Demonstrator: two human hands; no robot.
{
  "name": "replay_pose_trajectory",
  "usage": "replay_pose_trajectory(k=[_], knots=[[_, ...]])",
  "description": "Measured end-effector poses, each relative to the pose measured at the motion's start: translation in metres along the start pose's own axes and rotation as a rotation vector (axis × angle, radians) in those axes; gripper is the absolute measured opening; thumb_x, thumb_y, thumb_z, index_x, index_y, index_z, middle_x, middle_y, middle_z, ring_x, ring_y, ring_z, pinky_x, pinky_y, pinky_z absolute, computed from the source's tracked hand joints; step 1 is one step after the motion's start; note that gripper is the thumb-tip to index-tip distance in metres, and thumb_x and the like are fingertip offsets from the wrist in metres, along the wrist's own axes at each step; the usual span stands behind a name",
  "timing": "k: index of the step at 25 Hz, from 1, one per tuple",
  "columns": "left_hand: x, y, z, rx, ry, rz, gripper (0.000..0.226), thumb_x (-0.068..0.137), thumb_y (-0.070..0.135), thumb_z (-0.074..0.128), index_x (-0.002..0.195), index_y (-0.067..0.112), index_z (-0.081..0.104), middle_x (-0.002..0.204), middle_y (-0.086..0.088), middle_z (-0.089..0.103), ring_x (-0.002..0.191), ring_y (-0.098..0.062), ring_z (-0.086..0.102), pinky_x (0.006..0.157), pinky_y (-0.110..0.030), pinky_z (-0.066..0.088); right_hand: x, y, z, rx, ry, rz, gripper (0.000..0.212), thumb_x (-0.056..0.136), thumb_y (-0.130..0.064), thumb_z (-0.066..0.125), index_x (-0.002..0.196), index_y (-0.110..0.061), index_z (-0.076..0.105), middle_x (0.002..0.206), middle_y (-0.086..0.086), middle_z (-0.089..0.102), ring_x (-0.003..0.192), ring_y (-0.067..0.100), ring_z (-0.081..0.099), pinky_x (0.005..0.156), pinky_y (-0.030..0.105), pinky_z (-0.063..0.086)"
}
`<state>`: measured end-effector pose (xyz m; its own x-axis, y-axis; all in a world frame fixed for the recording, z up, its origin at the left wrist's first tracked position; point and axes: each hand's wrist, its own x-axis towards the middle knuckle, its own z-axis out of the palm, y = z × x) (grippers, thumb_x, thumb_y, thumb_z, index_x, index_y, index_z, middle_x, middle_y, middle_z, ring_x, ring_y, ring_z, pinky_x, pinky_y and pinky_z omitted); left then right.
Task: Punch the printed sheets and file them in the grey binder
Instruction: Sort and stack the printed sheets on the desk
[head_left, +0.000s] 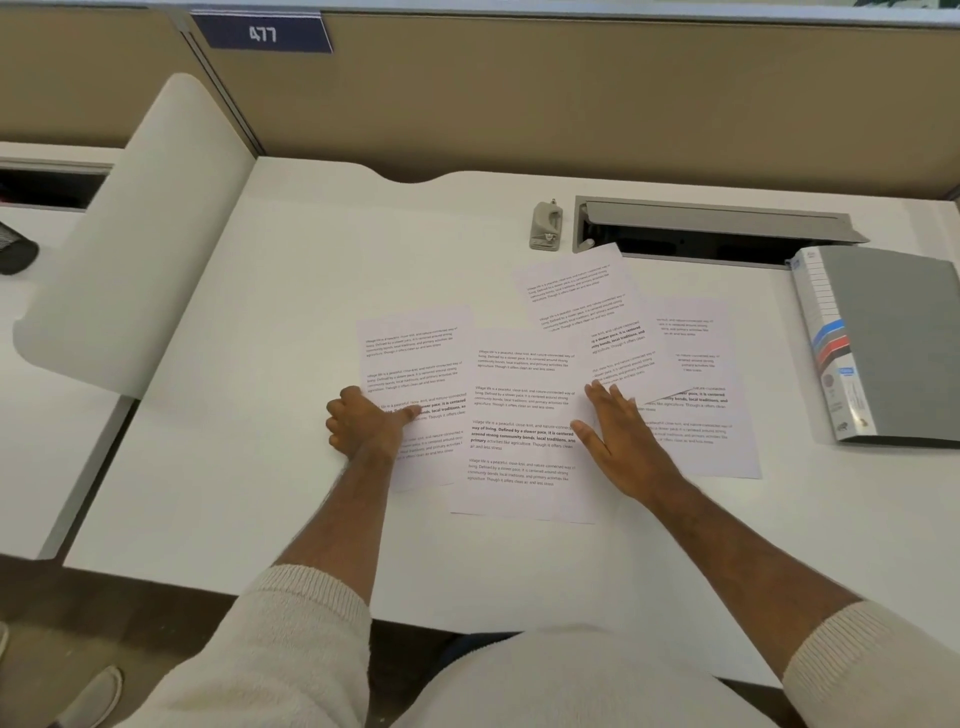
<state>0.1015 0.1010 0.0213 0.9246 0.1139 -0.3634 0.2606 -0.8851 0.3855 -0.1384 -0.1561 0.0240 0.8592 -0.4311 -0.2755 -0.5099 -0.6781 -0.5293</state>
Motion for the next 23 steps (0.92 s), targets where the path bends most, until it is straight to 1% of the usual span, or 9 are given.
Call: replay_pose_trajectory(k=[3,6,8,10,12,15,17,20,23], knots=[[0.003,0.001,-0.002,-0.04,-0.033,-0.018,0.091,0.067,0.046,0.097,0.137,0.012,0.05,0.141,-0.014,0.06,0.134,-0.039,0.054,0.111,-0.052,0.04,0.0,-0.002,0.001,-0.002,-0.002,-0.007,0.066,0.107,-0.048,0.04,0.163,-0.016,0.022,0.172,0.0,0.018,0.16,0.018,0.006,0.129,0.036,0.002],[0.005,0.002,-0.007,-0.107,-0.095,-0.026,0.077,0.073,0.035,0.096,0.13,0.014,0.048,0.132,-0.009,0.068,0.126,-0.037,0.062,0.111,-0.051,0.034,-0.001,-0.005,-0.001,0.001,-0.004,-0.003,0.066,0.107,-0.048,0.04,0.163,-0.016,0.022,0.172,0.0,0.018,0.16,0.018,0.006,0.129,0.035,0.002],[0.005,0.002,-0.013,-0.167,-0.12,-0.014,0.068,0.075,0.027,0.094,0.124,0.014,0.048,0.127,-0.01,0.07,0.119,-0.038,0.066,0.11,-0.05,0.04,-0.002,-0.005,-0.002,0.005,-0.007,-0.002,0.066,0.107,-0.048,0.04,0.163,-0.016,0.022,0.171,0.0,0.019,0.16,0.018,0.006,0.129,0.035,0.002],[0.004,0.003,-0.024,-0.22,-0.112,0.027,0.06,0.077,0.021,0.094,0.117,0.01,0.051,0.127,-0.014,0.07,0.117,-0.039,0.068,0.1,-0.046,0.052,-0.003,-0.005,-0.003,0.003,-0.007,-0.005,0.066,0.107,-0.049,0.039,0.162,-0.017,0.023,0.171,0.0,0.019,0.16,0.018,0.007,0.129,0.036,0.003],[0.0,0.007,-0.038,-0.222,-0.077,0.098,0.05,0.08,0.017,0.091,0.11,0.009,0.053,0.126,-0.016,0.07,0.114,-0.039,0.069,0.087,-0.042,0.055,-0.003,-0.004,-0.004,0.007,-0.008,-0.002,0.067,0.107,-0.049,0.039,0.163,-0.017,0.022,0.171,0.0,0.019,0.16,0.018,0.007,0.13,0.036,0.003],[-0.006,0.016,-0.062,-0.167,0.023,0.197,0.037,0.085,0.02,0.086,0.1,0.011,0.053,0.119,-0.014,0.073,0.098,-0.036,0.069,0.076,-0.04,0.052,-0.004,-0.007,-0.007,0.027,-0.008,-0.001,0.066,0.107,-0.049,0.039,0.163,-0.017,0.022,0.171,0.0,0.019,0.16,0.017,0.007,0.13,0.035,0.002],[-0.012,0.026,-0.077,-0.151,0.078,0.253,0.032,0.088,0.023,0.082,0.096,0.011,0.054,0.113,-0.012,0.073,0.087,-0.03,0.063,0.071,-0.037,0.047,-0.004,-0.011,-0.007,0.047,-0.015,-0.007,0.065,0.107,-0.049,0.038,0.163,-0.018,0.022,0.171,-0.001,0.02,0.16,0.017,0.007,0.129,0.035,0.001],[-0.025,0.046,-0.092,-0.136,0.128,0.351,0.03,0.091,0.028,0.079,0.096,0.011,0.055,0.107,-0.01,0.071,0.084,-0.029,0.061,0.069,-0.036,0.045,-0.002,-0.019,-0.006,0.105,-0.031,0.023,0.065,0.107,-0.05,0.039,0.162,-0.018,0.025,0.17,0.0,0.023,0.16,0.018,0.007,0.128,0.035,-0.001],[-0.045,0.069,-0.101,-0.261,0.073,0.455,0.028,0.091,0.029,0.079,0.101,0.011,0.06,0.101,0.001,0.071,0.085,-0.023,0.067,0.066,-0.031,0.047,-0.004,-0.031,-0.011,0.244,-0.018,0.086,0.063,0.107,-0.049,0.041,0.16,-0.019,0.03,0.168,0.0,0.028,0.159,0.021,0.013,0.128,0.038,0.003]])
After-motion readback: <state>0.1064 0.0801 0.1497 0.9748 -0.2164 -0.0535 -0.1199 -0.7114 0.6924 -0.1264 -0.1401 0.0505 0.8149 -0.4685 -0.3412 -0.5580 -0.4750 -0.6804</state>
